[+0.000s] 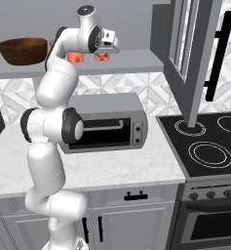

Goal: Gather all objects into one cabinet and sort the glasses and bowls to opposite sides.

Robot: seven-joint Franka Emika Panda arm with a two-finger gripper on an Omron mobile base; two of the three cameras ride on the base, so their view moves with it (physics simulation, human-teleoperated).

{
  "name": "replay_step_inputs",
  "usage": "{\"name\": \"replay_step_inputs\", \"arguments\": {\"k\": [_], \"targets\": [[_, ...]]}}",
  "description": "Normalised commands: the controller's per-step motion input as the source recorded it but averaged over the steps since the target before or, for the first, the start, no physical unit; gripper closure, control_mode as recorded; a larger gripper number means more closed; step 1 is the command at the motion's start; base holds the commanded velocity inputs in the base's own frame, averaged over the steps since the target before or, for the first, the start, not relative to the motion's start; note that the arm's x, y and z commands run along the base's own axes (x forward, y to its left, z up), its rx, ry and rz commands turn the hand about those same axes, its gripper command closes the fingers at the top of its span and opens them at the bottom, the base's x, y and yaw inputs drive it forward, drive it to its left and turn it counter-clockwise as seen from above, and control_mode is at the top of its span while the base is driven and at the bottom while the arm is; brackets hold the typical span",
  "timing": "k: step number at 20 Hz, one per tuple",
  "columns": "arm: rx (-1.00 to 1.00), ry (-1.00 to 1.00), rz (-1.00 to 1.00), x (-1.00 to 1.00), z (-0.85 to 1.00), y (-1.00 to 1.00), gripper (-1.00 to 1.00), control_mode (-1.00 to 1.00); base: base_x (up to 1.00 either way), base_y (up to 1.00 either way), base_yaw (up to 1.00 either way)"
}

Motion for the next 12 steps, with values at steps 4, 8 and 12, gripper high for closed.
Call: {"name": "replay_step_inputs", "arguments": {"k": [4,8,12], "targets": [[0.01,0.01,0.0,0.14,-0.1,0.04,-1.0,-1.0,0.0,0.0,0.0],[0.07,0.0,0.0,-0.09,0.0,0.0,-1.0,-1.0,0.0,0.0,0.0],[0.1,-0.01,0.0,-0.64,0.05,0.0,-1.0,-1.0,0.0,0.0,0.0]]}}
